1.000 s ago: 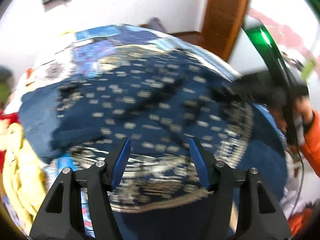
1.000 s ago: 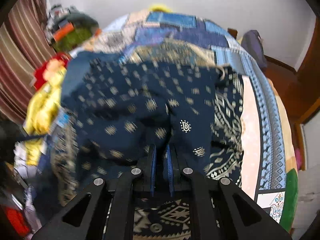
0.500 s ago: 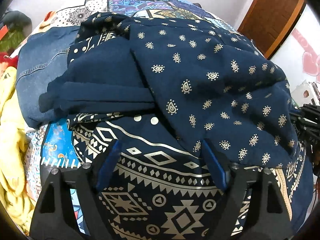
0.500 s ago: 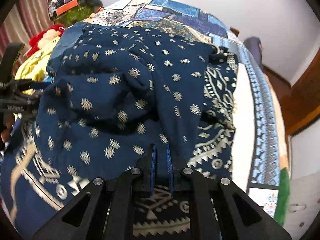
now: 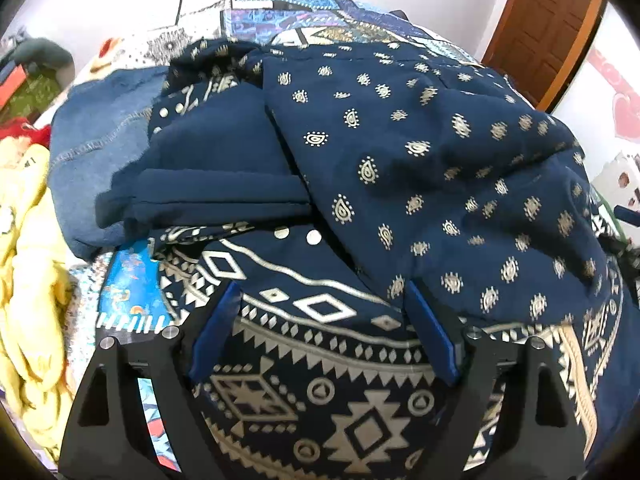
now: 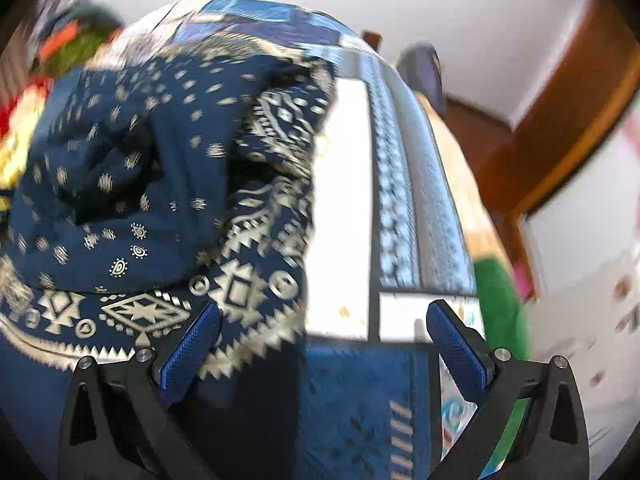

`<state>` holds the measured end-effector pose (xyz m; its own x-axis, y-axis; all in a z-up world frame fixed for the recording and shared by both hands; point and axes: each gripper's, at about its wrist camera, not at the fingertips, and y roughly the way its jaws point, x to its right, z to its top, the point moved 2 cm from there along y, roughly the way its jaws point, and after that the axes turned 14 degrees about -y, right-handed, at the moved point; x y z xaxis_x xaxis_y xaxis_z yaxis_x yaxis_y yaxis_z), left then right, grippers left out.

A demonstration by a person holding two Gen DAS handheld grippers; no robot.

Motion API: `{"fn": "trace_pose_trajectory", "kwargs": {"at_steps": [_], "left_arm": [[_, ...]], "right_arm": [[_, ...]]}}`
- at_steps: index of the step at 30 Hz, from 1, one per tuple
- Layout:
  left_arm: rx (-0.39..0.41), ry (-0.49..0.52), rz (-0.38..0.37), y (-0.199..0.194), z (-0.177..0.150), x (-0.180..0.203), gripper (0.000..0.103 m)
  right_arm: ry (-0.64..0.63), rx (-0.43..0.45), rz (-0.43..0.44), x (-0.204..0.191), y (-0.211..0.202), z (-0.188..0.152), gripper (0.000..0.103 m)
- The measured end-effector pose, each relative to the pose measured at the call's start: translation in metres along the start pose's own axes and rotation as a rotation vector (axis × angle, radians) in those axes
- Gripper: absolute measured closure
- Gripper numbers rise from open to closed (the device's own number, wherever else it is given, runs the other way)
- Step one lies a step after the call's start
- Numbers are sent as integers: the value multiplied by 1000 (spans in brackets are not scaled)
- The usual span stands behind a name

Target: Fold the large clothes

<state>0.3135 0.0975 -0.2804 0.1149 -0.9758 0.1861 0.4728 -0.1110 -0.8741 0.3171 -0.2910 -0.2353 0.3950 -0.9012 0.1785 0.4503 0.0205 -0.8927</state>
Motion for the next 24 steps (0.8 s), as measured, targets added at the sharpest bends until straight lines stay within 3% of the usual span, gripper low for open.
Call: {"fn": "trace_pose_trajectory", "kwargs": {"at_steps": [6, 12, 18, 24], "left_arm": [[91, 2, 27, -48, -4, -16, 20], [179, -38, 53, -108, -8, -48, 19], [88, -117, 59, -115, -32, -87, 19], [-15, -204, 34, -98, -84, -113, 19]], "right_arm": [[68, 78, 47, 14, -39, -3, 1], [78, 134, 101, -4, -70, -6, 1], [70, 118, 184, -27, -77, -28, 1], [179, 49, 250, -36, -57, -63, 2]]}}
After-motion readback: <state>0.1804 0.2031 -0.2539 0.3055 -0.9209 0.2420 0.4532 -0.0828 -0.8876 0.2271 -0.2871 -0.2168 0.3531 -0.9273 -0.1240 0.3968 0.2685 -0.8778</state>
